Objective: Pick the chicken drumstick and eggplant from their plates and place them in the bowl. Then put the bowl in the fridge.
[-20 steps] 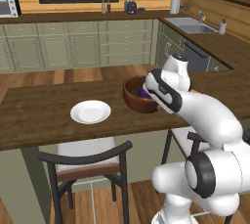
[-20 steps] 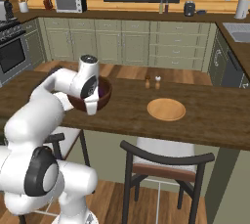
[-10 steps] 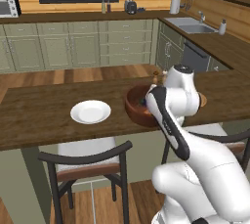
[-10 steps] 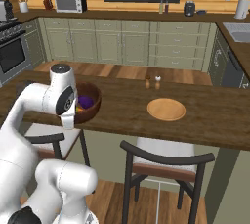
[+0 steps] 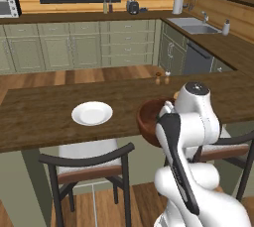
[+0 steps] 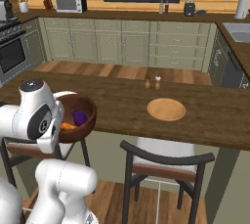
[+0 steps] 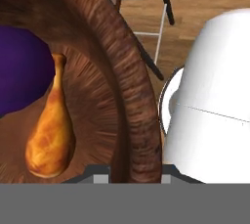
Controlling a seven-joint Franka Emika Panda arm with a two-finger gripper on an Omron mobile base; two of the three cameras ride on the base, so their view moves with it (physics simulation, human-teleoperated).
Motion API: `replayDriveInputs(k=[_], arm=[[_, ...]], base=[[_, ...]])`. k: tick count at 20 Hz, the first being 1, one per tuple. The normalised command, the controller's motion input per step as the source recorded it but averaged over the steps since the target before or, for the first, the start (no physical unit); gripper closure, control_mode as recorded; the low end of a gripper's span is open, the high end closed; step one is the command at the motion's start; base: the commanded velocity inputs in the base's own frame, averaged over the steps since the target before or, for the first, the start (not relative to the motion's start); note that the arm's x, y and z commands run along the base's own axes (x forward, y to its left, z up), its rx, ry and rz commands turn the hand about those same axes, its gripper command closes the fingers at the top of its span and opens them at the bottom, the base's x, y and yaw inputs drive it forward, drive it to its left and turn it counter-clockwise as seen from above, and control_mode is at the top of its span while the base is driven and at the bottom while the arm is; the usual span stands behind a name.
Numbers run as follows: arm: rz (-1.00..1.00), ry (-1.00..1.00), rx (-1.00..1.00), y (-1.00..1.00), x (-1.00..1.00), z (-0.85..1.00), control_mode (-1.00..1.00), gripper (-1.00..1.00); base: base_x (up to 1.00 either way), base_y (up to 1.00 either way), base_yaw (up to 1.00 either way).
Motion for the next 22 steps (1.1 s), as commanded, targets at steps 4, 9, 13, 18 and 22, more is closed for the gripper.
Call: replayDriveInputs(k=[4, 9, 13, 18, 22], arm=[[-0.04, 0.0, -0.02, -0.07, -0.42, 0.0, -1.0, 1.0], [0.0, 0.0, -0.04, -0.01, -0.08, 0.0, -1.0, 1.0], [0.0, 0.0, -0.01, 0.0, 0.0, 0.0, -1.0, 1.0], [0.0, 0.0, 0.0, 0.0, 0.0, 0.0, -1.0, 1.0], [0.0, 0.0, 0.0, 0.0, -0.14, 0.0, -1.0, 1.0]], base=[[0.0, 0.0, 0.0], [0.0, 0.0, 0.0], [0.0, 0.0, 0.0], [0.0, 0.0, 0.0], [0.0, 0.0, 0.0]])
